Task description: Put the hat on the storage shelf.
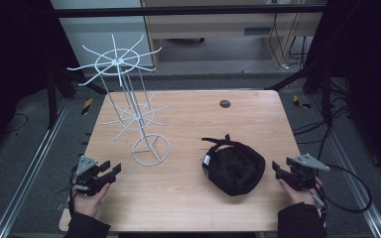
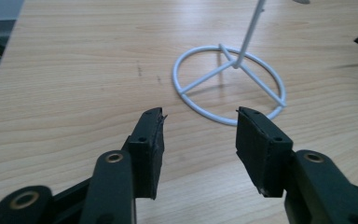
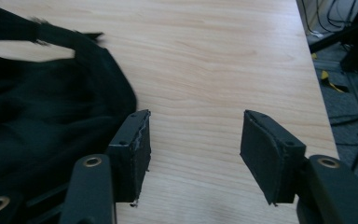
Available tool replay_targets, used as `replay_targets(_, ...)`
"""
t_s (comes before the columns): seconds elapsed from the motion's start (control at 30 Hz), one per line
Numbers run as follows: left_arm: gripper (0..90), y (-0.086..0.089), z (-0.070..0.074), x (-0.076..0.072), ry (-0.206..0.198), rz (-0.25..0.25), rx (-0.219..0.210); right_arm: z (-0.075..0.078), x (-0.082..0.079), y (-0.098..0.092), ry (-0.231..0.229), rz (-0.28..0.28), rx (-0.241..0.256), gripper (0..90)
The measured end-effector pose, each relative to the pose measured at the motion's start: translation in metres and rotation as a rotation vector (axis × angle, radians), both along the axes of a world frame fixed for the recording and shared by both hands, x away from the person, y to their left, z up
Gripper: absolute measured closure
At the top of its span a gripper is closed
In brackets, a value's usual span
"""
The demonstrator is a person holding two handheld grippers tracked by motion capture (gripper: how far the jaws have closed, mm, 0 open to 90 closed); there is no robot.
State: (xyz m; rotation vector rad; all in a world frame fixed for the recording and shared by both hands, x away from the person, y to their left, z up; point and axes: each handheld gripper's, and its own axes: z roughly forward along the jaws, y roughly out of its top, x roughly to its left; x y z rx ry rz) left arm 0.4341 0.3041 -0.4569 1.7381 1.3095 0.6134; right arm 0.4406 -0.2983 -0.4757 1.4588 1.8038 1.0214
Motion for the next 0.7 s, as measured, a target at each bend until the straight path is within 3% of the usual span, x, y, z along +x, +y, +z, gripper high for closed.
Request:
replay_targets(0.33, 60.7, -0.025, 0.005, -0.008, 0.000, -0.088, -0.007, 0.017, -0.012, 0.008, -0.024, 0.049, 0.047, 54.1)
replay_targets(0.7, 58.2, -0.055, 0.009, -0.012, -0.009, -0.167, 0.002, 0.030, -0.013, 0.016, -0.034, 0.114, 0.048, 55.2)
